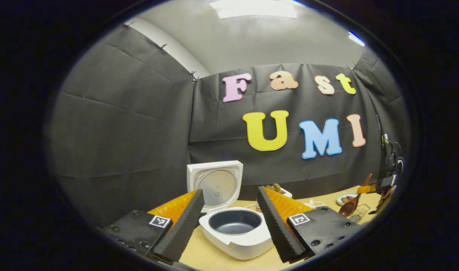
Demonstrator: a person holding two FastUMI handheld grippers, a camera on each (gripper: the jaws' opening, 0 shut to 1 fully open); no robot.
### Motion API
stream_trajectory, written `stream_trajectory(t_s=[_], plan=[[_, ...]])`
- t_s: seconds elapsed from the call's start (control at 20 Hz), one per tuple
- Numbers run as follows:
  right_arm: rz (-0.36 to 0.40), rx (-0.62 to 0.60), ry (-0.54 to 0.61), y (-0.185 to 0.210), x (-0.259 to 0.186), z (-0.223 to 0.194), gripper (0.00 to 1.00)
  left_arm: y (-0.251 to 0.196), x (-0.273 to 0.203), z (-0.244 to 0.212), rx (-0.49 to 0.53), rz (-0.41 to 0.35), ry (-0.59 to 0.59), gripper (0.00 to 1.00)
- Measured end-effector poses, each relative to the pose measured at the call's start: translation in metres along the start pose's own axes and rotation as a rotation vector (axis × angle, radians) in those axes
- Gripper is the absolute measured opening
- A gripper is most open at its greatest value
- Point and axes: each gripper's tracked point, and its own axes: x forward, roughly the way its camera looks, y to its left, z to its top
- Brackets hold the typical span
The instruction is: Close the left gripper, press the button to open the rice cooker; take a wooden spoon from the chopstick holder with the right hand, scoop a spoonful of rice and pour it into the rice cooker, then put the wooden spoon back into the chopstick holder.
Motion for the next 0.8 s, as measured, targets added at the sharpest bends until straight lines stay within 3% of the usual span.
stream_trajectory(t_s=[0.4, 0.6, 0.7, 0.8], plan=[[-0.045, -0.105, 0.047, 0.021, 0.033, -0.055, 0.07, 0.058, -0.004, -0.022, -0.005, 0.067, 0.041, 0.98], [-0.104, -0.293, 0.040, 0.022, 0.046, -0.076, 0.08, 0.074, -0.009, -0.026, 0.009, 0.093, 0.054, 0.98], [-0.080, -0.342, 0.039, 0.034, 0.048, -0.085, 0.08, 0.078, -0.009, -0.027, 0.013, 0.099, 0.056, 0.98], [-0.035, -0.312, 0.059, 0.049, 0.049, -0.096, 0.08, 0.077, -0.007, -0.025, 0.010, 0.100, 0.054, 0.98]])
